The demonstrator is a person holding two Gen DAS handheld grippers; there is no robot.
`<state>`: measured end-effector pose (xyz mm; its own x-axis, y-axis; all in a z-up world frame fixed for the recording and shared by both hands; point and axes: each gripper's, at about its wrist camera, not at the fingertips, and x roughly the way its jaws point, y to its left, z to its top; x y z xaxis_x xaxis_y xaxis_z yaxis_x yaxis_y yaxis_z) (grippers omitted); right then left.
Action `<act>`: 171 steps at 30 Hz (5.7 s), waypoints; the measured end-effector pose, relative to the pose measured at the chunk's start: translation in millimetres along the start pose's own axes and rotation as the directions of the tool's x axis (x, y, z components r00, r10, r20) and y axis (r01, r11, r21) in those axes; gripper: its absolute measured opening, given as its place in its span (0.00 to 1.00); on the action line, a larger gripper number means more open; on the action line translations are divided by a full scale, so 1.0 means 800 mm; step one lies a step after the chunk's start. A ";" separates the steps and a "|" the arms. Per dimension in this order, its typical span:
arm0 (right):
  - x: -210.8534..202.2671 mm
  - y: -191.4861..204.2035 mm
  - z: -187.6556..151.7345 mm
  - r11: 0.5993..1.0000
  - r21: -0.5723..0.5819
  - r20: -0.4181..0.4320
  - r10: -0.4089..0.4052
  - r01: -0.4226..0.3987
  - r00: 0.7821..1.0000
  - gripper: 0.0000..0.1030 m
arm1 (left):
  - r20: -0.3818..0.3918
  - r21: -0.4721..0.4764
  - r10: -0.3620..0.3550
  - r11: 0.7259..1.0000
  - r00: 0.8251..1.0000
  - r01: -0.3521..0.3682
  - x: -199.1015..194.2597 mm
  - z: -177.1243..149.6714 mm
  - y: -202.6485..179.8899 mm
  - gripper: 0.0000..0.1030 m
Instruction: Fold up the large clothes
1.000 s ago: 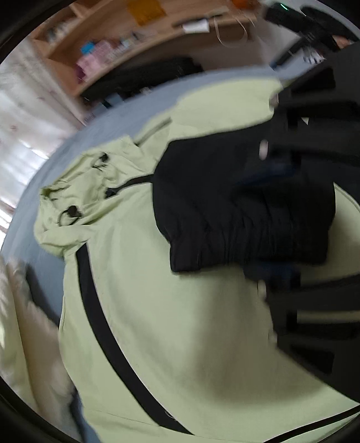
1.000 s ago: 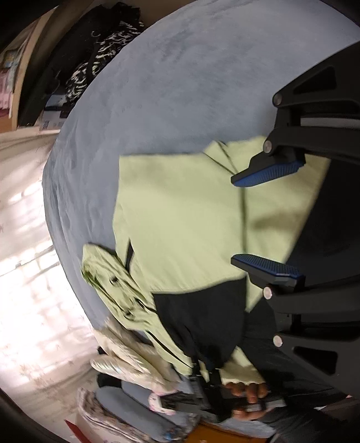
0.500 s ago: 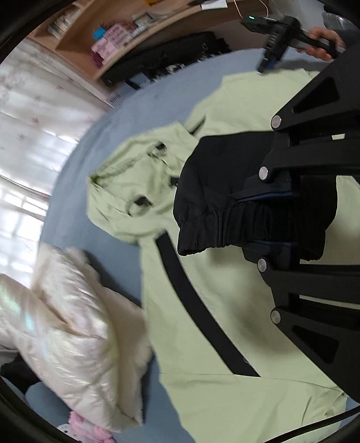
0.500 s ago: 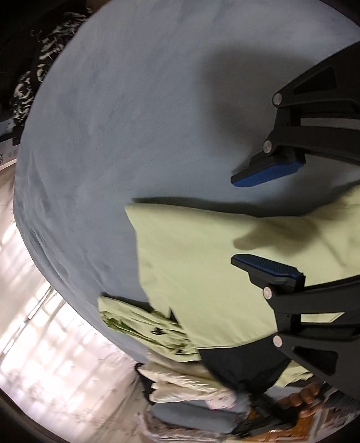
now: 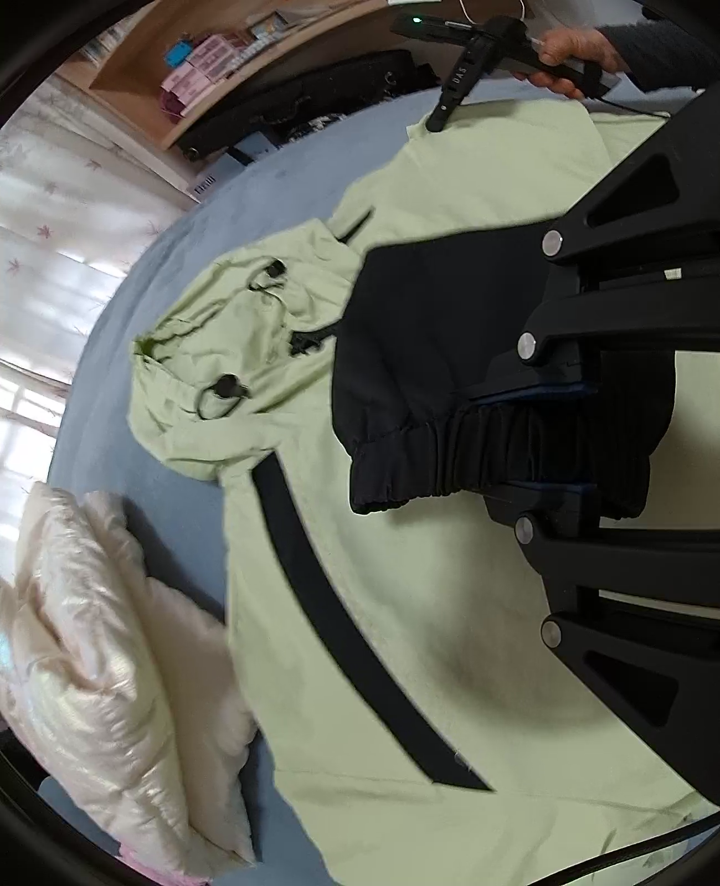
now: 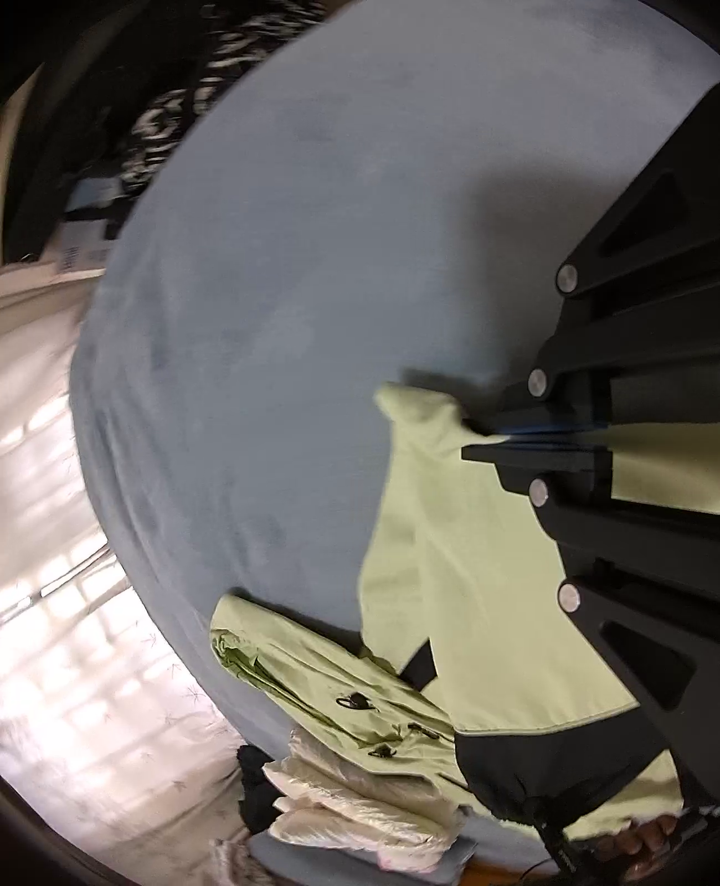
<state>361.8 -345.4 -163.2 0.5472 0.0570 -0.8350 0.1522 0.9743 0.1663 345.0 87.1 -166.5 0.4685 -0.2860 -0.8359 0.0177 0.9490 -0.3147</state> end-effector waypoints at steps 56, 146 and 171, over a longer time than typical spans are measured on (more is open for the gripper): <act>-0.053 0.128 -0.174 0.981 -0.099 -0.112 0.155 -0.167 0.981 0.17 | 0.018 0.202 0.239 0.950 0.971 -0.237 -0.030 -0.089 -0.030 0.63; -0.141 0.066 -0.178 0.996 0.084 0.044 0.031 -0.034 0.999 0.43 | 0.132 0.095 0.287 0.949 0.949 -0.300 -0.128 -0.115 -0.034 0.73; -0.235 0.257 -0.345 0.977 -0.010 0.045 0.212 -0.212 0.976 0.48 | 0.091 -0.160 0.225 0.965 0.970 -0.209 -0.318 -0.289 0.138 0.73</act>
<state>63.2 -95.6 -116.5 0.6032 0.2524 -0.7566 0.0243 0.9423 0.3338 23.7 234.3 -92.4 0.5391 -0.0516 -0.8407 -0.2224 0.9540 -0.2012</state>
